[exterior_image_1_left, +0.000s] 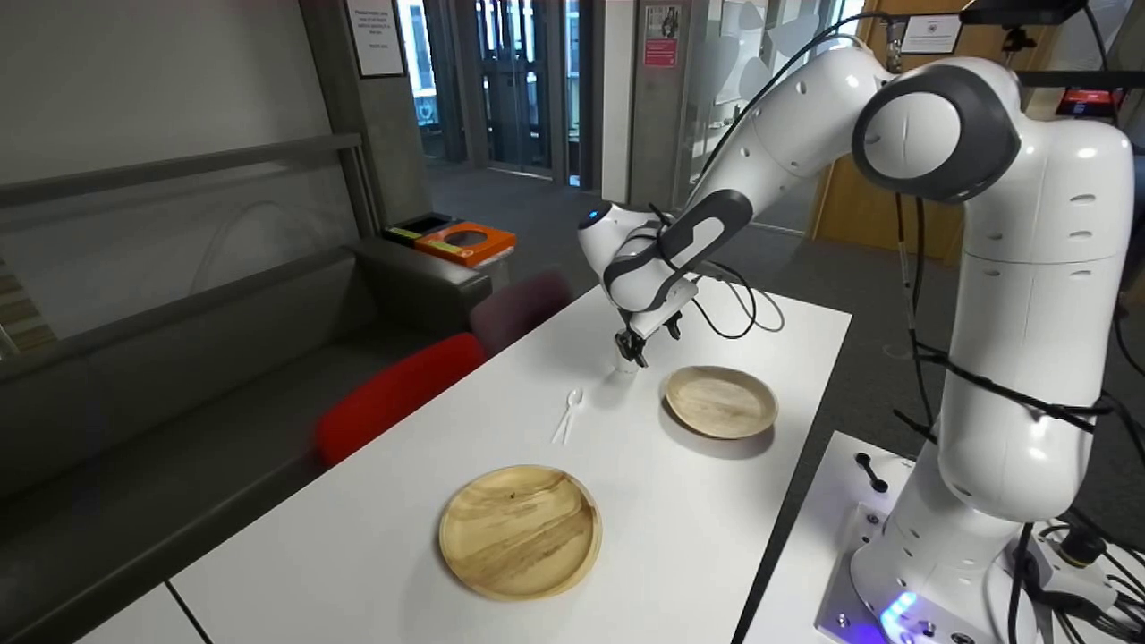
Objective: Put the right plate on the left stacked plates
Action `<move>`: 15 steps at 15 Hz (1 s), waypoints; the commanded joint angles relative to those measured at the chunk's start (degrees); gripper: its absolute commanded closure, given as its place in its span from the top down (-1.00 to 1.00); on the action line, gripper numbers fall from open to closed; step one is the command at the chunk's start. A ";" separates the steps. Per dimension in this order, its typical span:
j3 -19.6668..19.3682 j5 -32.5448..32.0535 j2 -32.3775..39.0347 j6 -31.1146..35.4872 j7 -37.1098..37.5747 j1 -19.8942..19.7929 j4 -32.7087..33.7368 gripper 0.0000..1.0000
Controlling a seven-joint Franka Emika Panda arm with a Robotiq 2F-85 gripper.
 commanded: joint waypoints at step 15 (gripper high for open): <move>-5.52 5.03 19.60 1.41 7.09 5.47 10.08 1.00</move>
